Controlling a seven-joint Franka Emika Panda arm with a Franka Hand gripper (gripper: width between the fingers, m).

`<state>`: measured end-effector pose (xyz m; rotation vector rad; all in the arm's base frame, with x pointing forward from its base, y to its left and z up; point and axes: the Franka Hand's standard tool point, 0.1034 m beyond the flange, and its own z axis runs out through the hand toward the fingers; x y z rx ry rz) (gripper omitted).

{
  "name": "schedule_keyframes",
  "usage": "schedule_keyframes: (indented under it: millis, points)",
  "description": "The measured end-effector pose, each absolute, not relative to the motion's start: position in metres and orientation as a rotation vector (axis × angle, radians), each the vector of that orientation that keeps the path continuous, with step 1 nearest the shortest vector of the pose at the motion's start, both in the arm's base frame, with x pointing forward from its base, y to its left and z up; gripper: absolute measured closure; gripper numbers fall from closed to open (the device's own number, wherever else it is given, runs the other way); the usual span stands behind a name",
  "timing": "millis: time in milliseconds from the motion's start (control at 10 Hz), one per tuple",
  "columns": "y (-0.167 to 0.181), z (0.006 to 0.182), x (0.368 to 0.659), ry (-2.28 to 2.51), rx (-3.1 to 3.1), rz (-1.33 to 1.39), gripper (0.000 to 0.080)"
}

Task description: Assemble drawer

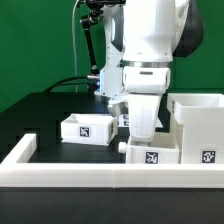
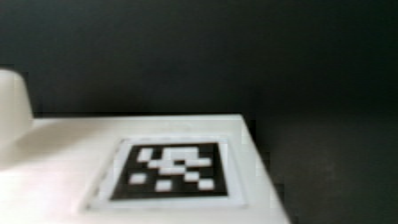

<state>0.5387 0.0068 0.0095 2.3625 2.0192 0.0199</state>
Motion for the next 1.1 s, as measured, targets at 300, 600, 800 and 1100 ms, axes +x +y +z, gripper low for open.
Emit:
schedule_keyframes:
  millis: [300,600,800,1100]
  points:
    - [0.007,0.009,0.538,2.038,2.348,0.017,0.0758]
    - [0.010,0.010,0.537,2.100,2.307,-0.025,0.0758]
    - [0.014,0.010,0.538,2.114,2.293,-0.035,0.0758]
    - [0.017,0.013,0.542,2.100,2.306,-0.042,0.0758]
